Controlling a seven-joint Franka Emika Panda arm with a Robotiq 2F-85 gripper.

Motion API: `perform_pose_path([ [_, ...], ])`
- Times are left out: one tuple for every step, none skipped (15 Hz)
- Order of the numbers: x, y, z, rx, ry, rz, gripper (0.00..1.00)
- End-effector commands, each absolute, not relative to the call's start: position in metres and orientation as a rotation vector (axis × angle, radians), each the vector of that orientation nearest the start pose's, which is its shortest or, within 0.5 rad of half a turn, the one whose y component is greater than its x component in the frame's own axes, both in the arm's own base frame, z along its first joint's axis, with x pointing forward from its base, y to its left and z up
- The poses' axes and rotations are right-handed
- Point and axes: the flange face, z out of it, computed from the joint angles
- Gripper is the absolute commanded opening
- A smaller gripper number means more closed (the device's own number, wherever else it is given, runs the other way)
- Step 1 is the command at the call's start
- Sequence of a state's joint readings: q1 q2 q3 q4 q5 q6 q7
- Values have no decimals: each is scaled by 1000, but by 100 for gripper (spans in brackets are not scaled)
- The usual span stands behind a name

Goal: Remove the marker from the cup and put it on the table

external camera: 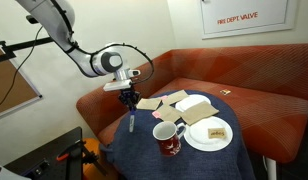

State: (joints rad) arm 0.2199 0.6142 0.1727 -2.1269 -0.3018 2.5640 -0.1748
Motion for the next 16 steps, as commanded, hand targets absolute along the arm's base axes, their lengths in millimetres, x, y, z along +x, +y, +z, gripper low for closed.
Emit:
perform_pose_path([
  [508, 221, 95, -2926, -1279, 256, 6],
  [508, 222, 93, -2928, -1276, 257, 21],
  [509, 222, 91, -2935, -1270, 255, 48],
  [510, 223, 89, -2935, -1269, 253, 49],
  [511, 223, 89, -2940, -1265, 250, 56],
  [512, 223, 89, -2941, -1265, 249, 63],
  [512, 224, 90, -2942, -1264, 247, 69],
  [512, 225, 91, -2947, -1263, 239, 78],
  [511, 226, 94, -2950, -1263, 233, 85],
  [509, 227, 98, -2954, -1261, 217, 93],
  [508, 228, 103, -2954, -1260, 204, 99],
  [506, 230, 109, -2957, -1263, 184, 100],
  [504, 231, 114, -2960, -1263, 165, 100],
  [502, 233, 121, -2966, -1258, 136, 100],
  [501, 234, 128, -2966, -1256, 113, 100],
  [499, 235, 136, -2967, -1251, 85, 100],
])
